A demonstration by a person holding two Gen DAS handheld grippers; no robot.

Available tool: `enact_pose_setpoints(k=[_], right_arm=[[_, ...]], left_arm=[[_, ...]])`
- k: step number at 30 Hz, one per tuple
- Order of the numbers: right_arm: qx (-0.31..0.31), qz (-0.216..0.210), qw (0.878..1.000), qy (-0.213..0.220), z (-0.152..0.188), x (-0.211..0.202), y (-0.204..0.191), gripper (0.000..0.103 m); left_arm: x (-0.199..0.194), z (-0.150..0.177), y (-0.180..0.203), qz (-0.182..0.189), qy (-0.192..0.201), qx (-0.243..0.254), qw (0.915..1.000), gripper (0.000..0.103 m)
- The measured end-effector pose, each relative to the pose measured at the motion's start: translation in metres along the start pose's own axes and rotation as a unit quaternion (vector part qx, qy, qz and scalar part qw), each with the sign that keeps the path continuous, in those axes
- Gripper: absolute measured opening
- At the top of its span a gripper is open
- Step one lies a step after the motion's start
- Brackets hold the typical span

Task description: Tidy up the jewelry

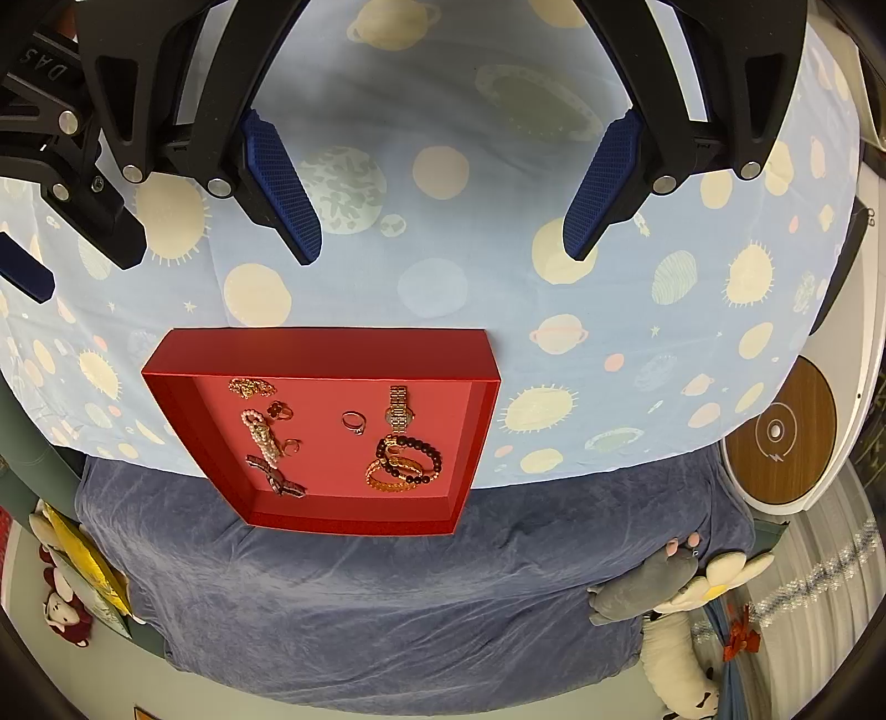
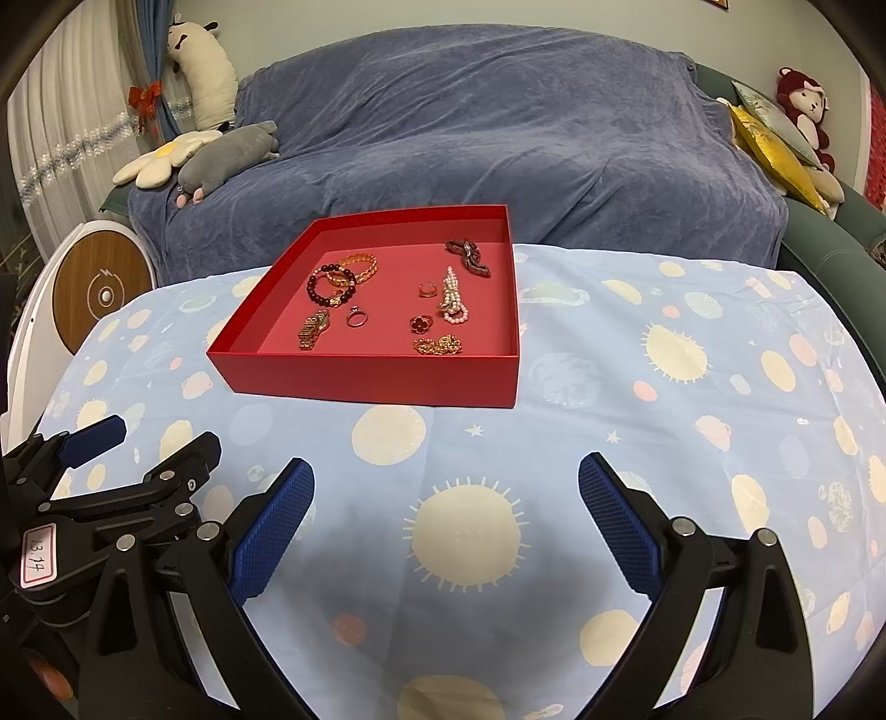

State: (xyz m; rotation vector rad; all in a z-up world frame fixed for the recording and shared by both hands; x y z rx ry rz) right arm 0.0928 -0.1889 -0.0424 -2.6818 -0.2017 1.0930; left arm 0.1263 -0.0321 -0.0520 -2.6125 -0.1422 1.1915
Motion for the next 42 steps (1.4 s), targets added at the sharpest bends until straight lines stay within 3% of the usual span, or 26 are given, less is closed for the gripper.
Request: enact_pose_setpoints(k=[42], right_arm=[[-0.007, 0.001, 1.0, 0.0, 0.0003, -0.0004, 0.0004, 0.094]], left_arm=[[0.0029, 0.0027, -0.0041, -0.017, 0.003, -0.006, 0.9998, 0.087]])
Point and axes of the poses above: each gripper's, at about its wrist camera, not at the fingertips, and x roughly the way its jaws point, y to its right, z to its underside, the point moved 10 cm from there along x, roughly the way its jaws point, and after that the axes turned 15 degrees about -z, right-handed, at the moved point
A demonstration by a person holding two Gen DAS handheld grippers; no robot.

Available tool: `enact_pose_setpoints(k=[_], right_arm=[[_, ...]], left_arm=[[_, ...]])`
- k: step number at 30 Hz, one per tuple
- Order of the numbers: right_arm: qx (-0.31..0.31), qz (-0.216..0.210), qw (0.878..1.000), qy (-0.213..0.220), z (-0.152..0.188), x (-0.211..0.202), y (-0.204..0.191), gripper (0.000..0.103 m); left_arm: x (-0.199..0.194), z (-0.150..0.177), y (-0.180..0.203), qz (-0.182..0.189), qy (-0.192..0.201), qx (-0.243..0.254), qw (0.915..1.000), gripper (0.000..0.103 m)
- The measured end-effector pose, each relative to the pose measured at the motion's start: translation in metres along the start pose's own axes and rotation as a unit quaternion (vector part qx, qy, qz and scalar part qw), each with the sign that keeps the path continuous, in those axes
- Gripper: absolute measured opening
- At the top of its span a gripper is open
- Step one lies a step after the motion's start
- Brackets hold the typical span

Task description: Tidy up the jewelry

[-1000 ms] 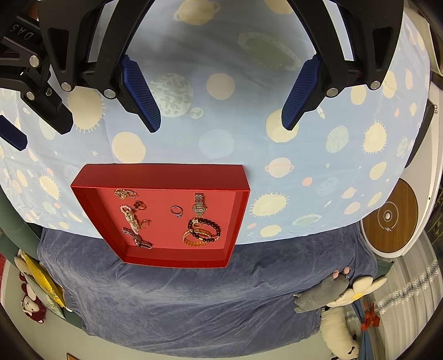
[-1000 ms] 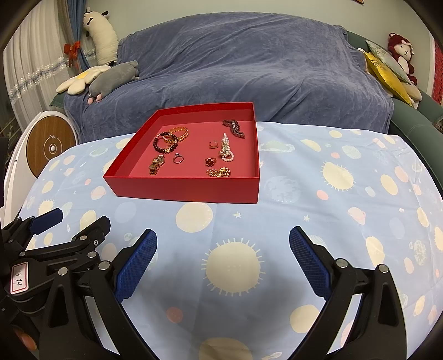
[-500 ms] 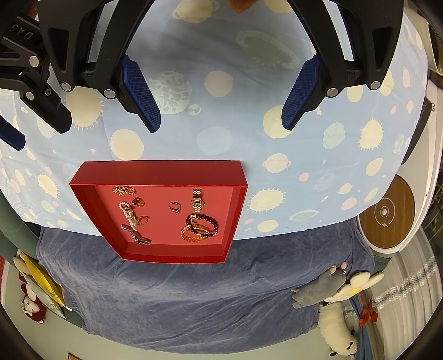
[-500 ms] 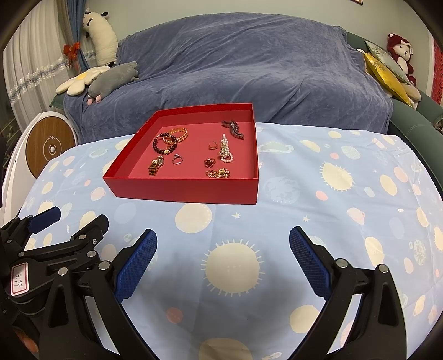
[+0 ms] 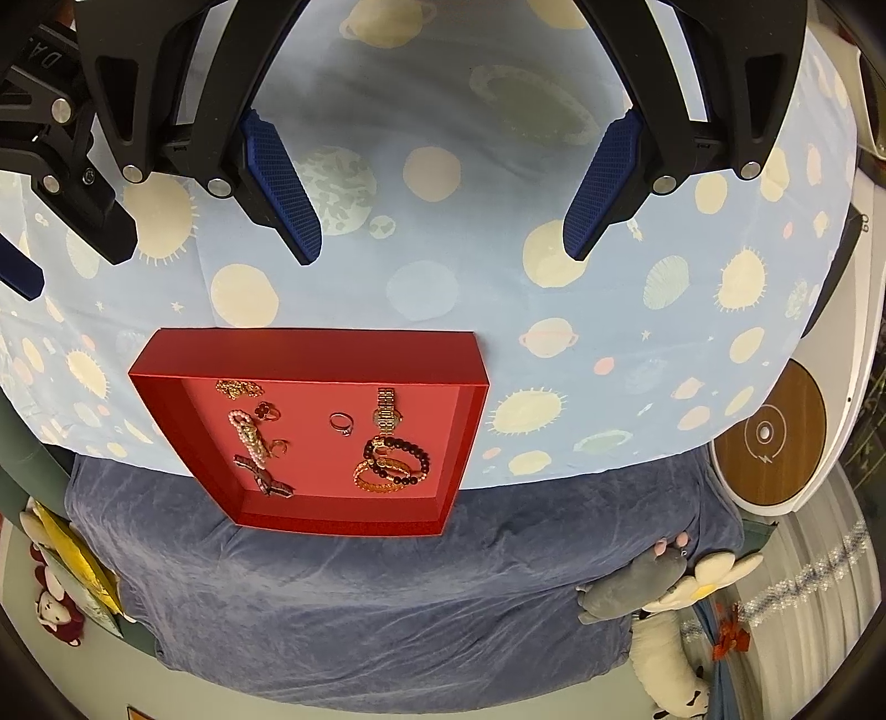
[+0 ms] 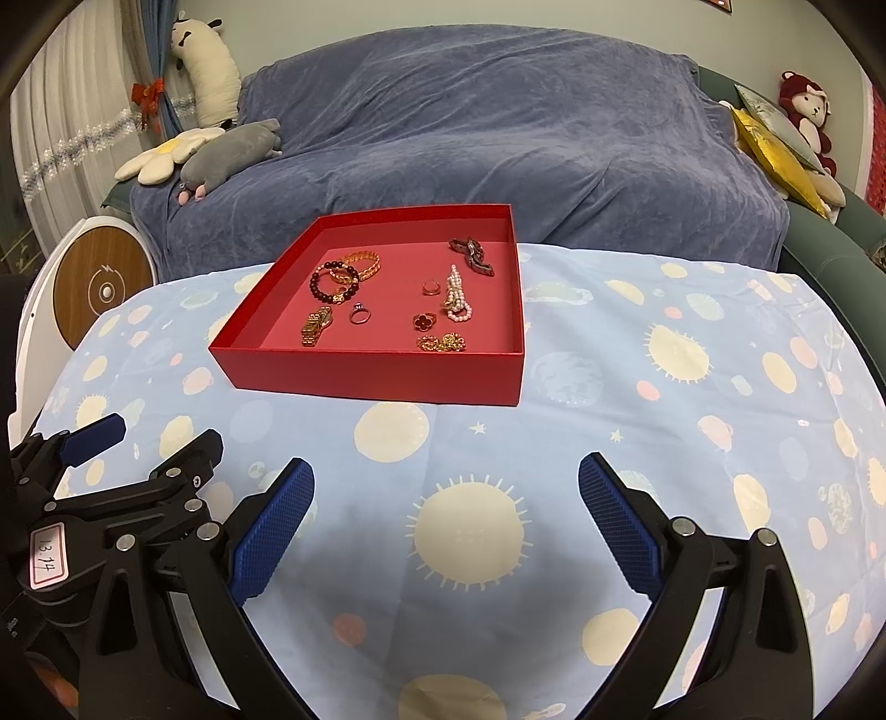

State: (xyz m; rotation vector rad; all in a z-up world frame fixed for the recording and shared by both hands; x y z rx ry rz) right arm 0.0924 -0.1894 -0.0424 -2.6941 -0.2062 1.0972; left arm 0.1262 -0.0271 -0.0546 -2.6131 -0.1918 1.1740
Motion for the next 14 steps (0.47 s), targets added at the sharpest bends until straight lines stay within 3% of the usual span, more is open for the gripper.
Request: enact_pose_setpoints(k=[14], right_arm=[[0.003, 0.002, 1.0, 0.002, 0.0015, 0.0011, -0.0019, 0.094]], left_arm=[[-0.002, -0.0019, -0.0012, -0.002, 0.006, -0.009, 0.9999, 0.087]])
Point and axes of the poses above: each gripper's, at about its wrist camera, not at the fingertips, and x roughly the way its jaws point, y to its right, z to its underside, the point moved 10 cm from there along x, roughly the way its jaws point, and after that the axes turned 15 degrees about -z, right-handed, at the moved point
